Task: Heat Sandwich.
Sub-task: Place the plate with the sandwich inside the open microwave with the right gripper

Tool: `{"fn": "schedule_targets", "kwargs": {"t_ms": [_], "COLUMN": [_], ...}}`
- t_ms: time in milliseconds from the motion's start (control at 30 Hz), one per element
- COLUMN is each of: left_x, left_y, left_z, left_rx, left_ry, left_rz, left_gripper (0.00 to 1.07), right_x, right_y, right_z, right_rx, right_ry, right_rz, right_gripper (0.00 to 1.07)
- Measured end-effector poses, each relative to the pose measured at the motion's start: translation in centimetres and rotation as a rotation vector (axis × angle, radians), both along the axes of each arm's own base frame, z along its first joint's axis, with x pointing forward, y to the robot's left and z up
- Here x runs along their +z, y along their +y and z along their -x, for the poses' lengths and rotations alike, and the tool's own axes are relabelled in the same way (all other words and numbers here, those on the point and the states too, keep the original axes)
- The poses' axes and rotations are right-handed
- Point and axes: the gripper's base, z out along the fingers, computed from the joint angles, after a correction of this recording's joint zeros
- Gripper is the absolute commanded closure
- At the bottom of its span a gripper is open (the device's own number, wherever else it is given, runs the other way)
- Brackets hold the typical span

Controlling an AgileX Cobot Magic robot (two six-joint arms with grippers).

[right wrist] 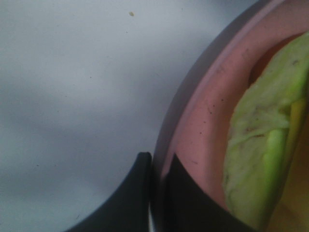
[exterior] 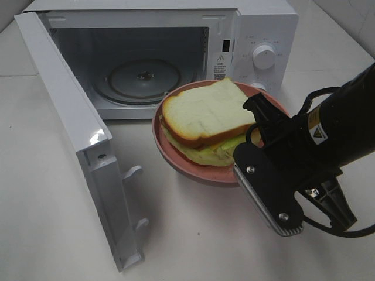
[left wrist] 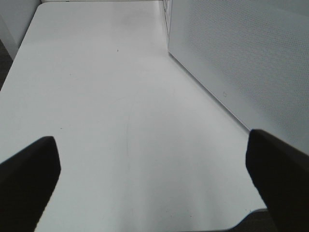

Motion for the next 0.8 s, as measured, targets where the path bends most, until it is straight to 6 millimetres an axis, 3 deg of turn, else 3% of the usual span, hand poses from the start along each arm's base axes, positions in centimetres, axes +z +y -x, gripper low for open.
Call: {"fn": "schedule_targets", "kwargs": {"t_ms": [800], "left_x": [0.0], "left_y": [0.0], "left_z": [0.0], "left_rx": [0.0], "left_ry": [0.0], "left_rz": [0.0], "left_gripper": [0.07], "right_x": [0.21], "right_y": [0.96], "right_z": [-0.24], "right_rx": [0.118], "right_ry": [-0.004], "right_rz": [-0.062], "right_gripper": [1.07]}}
